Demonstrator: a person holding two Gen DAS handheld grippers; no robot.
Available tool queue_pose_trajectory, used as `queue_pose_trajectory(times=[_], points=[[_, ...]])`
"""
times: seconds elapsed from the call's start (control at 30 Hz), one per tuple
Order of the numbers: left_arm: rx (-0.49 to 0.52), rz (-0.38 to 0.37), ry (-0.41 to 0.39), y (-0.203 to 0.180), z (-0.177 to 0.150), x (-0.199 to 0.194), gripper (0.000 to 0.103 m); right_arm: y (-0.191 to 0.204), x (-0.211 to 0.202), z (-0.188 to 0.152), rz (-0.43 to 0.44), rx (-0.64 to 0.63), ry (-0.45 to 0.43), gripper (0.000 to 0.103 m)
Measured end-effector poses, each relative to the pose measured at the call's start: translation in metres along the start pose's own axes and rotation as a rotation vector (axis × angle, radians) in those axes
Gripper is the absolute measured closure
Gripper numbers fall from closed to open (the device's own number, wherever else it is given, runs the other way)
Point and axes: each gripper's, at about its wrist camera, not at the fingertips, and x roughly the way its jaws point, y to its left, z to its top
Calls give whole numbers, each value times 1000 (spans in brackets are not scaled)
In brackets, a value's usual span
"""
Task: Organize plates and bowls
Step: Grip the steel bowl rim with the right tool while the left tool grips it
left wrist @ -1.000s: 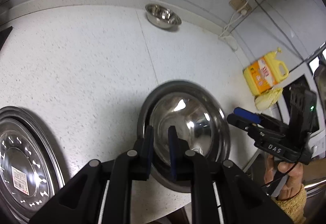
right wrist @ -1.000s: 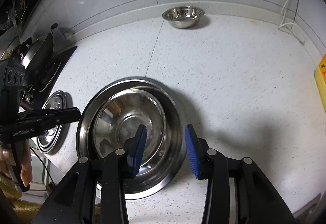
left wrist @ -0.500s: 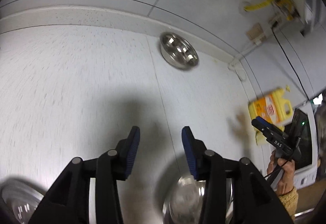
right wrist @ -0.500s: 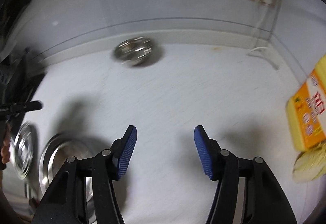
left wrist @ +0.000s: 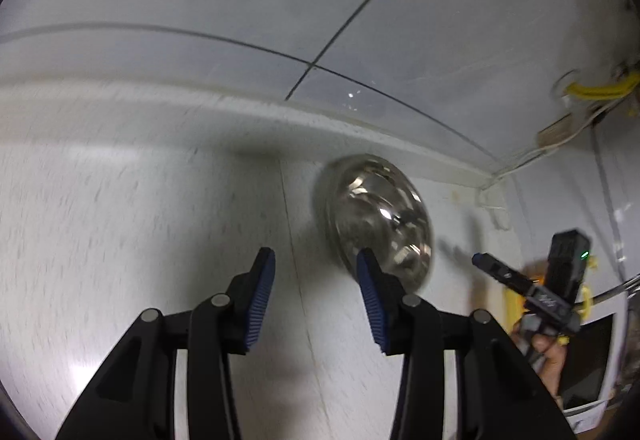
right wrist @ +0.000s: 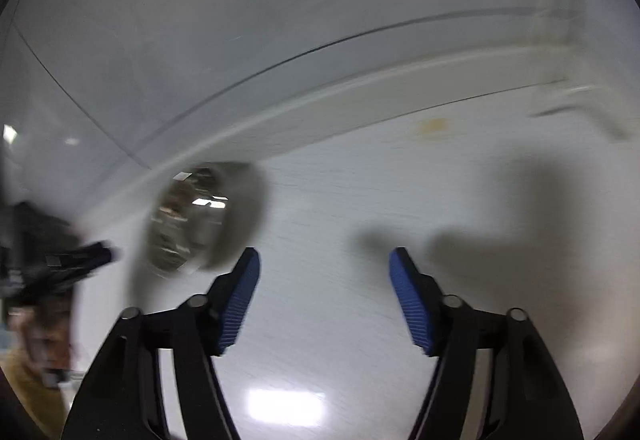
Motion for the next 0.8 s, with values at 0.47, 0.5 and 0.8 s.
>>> queue_pose_trajectory(times=[0.47, 0.5, 0.8], points=[[66, -27, 119, -20, 37, 64, 64, 55, 86, 28, 125, -115, 156, 41], [56, -23, 142, -19, 37, 70, 65, 57, 88, 27, 119, -122, 162, 47], [39, -70, 202, -24, 24, 87, 91, 83, 99, 8, 86, -207, 228, 89]])
